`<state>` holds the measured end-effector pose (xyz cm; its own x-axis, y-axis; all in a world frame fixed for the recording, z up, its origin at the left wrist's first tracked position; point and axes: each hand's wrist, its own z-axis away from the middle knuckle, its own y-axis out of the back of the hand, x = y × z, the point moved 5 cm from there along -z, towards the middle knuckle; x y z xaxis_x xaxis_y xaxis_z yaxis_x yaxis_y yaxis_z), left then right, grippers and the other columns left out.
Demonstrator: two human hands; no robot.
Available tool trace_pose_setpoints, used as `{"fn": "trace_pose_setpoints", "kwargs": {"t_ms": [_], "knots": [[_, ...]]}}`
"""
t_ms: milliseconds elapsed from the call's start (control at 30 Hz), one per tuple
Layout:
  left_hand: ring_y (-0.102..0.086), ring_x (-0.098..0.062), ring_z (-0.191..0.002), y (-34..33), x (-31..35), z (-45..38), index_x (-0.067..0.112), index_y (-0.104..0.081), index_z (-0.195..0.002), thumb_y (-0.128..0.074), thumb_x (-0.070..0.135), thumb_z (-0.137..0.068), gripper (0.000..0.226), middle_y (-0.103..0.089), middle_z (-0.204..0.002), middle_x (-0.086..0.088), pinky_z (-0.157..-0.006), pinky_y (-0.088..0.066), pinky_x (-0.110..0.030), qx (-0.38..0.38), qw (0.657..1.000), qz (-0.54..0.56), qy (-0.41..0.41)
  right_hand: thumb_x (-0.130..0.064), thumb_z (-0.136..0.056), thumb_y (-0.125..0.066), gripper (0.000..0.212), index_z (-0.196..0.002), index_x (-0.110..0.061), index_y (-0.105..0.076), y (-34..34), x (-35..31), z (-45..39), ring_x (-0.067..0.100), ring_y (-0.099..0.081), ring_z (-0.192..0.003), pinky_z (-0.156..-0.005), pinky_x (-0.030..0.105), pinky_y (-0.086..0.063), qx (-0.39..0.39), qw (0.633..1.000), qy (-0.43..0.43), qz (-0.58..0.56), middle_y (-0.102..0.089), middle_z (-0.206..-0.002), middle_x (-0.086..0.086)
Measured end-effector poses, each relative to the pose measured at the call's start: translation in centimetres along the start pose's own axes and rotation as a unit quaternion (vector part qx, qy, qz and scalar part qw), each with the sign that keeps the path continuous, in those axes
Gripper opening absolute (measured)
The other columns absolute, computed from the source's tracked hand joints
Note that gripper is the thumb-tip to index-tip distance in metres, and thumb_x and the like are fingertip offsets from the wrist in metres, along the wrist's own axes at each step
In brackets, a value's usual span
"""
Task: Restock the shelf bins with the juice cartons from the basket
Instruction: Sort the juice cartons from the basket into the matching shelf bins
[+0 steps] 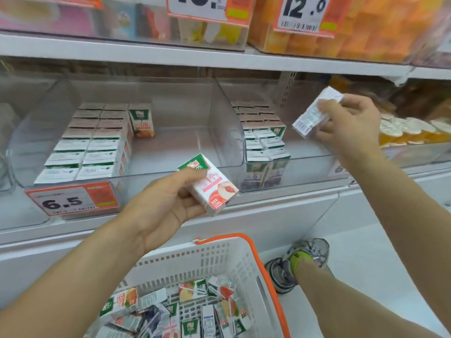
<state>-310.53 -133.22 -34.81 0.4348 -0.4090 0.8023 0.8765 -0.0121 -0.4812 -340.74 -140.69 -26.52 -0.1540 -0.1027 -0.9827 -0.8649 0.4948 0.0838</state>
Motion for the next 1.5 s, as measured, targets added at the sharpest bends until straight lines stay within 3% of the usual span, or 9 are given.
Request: {"fn": "trace_pose_setpoints", "kwargs": {"t_ms": [133, 200, 400, 600, 800, 933, 1100, 1233, 1500], "knots": [[-0.073, -0.03, -0.092, 0.7, -0.1, -0.3, -0.007, -0.065, -0.11, -0.067, 0.006, -0.074, 0.037, -0.074, -0.103, -0.022, -0.074, -0.062, -0.035, -0.012, 0.999, -0.032, -0.023, -0.042, -0.046, -0.089, 0.071, -0.107, -0.029, -0.055, -1.5, 1.4, -5.6, 0.026, -0.071, -0.093, -0.078, 0.049, -0.061, -0.014, 0.971, 0.02, 0.238, -0.067, -0.107, 0.004], [-0.074, -0.029, -0.091, 1.1, -0.1, -0.4, -0.004, -0.065, -0.109, -0.069, 0.008, -0.071, 0.041, -0.075, -0.102, -0.02, -0.074, -0.062, -0.035, -0.014, 0.998, -0.047, -0.031, -0.033, -0.052, -0.094, 0.08, -0.121, -0.019, -0.056, -3.3, 2.6, -6.4, 0.029, -0.069, -0.097, -0.081, 0.048, -0.06, -0.065, 0.957, -0.023, 0.282, -0.066, -0.116, 0.008], [-0.073, -0.028, -0.096, 1.2, -0.2, 0.0, -0.001, -0.066, -0.114, -0.069, 0.02, -0.075, 0.045, -0.075, -0.104, -0.016, -0.077, -0.061, -0.032, -0.018, 0.998, -0.044, -0.028, -0.038, -0.069, -0.089, 0.054, -0.106, -0.012, -0.06, -6.2, 5.1, -6.1, 0.029, -0.071, -0.089, -0.071, 0.041, -0.062, -0.122, 0.957, -0.119, 0.236, -0.068, -0.107, 0.009], [-0.072, -0.028, -0.101, 1.7, 0.0, 1.2, -0.002, -0.067, -0.112, -0.063, 0.033, -0.079, 0.049, -0.075, -0.106, -0.016, -0.083, -0.06, -0.03, -0.018, 0.998, -0.053, -0.023, -0.019, -0.089, -0.074, 0.052, -0.134, -0.005, -0.052, -6.4, 5.7, -5.3, 0.021, -0.059, -0.076, -0.054, 0.028, -0.05, -0.151, 0.953, -0.143, 0.222, -0.058, -0.122, 0.011], [-0.072, -0.027, -0.101, 2.5, 0.7, 2.2, 0.001, -0.067, -0.113, -0.062, 0.029, -0.081, 0.043, -0.075, -0.106, -0.014, -0.082, -0.06, -0.03, 0.003, 0.998, -0.041, -0.049, -0.041, -0.076, -0.084, 0.046, -0.103, -0.009, -0.064, -5.4, 4.8, -5.5, 0.023, -0.065, -0.092, -0.068, 0.034, -0.06, -0.115, 0.928, -0.078, 0.346, -0.065, -0.112, 0.008], [-0.071, -0.022, -0.091, 3.3, 1.4, 3.1, 0.002, -0.067, -0.111, -0.063, 0.025, -0.081, 0.038, -0.075, -0.103, -0.013, -0.079, -0.061, -0.029, 0.01, 0.997, -0.029, -0.067, -0.03, -0.086, -0.073, 0.02, -0.099, -0.016, -0.069, -5.4, 0.3, -2.9, 0.021, -0.065, -0.092, -0.086, 0.033, -0.053, -0.073, 0.908, 0.105, 0.399, -0.071, -0.097, 0.004], [-0.065, -0.027, -0.093, 4.9, 2.8, 5.1, -0.001, -0.07, -0.108, -0.066, 0.03, -0.08, 0.043, -0.072, -0.108, -0.022, -0.103, -0.045, -0.049, 0.015, 0.995, -0.065, -0.07, -0.01, -0.087, -0.073, 0.006, -0.09, -0.016, -0.072, -9.5, -4.6, 7.8, 0.012, -0.069, -0.066, -0.062, 0.034, -0.054, -0.286, 0.919, 0.138, 0.236, -0.073, -0.078, 0.01], [-0.06, -0.032, -0.093, 6.9, 4.4, 7.6, -0.004, -0.069, -0.11, -0.068, 0.035, -0.077, 0.051, -0.07, -0.105, -0.023, -0.082, -0.049, -0.044, 0.027, 0.989, -0.115, -0.091, -0.01, -0.082, -0.079, 0.042, -0.118, -0.023, -0.064, -14.4, -5.7, 17.4, 0.022, -0.071, -0.088, -0.067, 0.035, -0.06, -0.528, 0.828, 0.094, 0.162, -0.066, -0.11, 0.009], [-0.068, -0.026, -0.08, 14.1, 8.7, 14.7, 0.002, -0.069, -0.113, -0.083, 0.032, -0.07, 0.054, -0.073, -0.099, -0.023, -0.067, -0.053, -0.032, 0.087, 0.969, -0.146, -0.181, -0.006, -0.084, -0.076, 0.028, -0.11, -0.007, -0.066, -24.2, -7.5, 26.1, 0.023, -0.066, -0.076, -0.059, 0.036, -0.055, -0.581, 0.805, 0.082, 0.091, -0.067, -0.106, 0.02]]}}
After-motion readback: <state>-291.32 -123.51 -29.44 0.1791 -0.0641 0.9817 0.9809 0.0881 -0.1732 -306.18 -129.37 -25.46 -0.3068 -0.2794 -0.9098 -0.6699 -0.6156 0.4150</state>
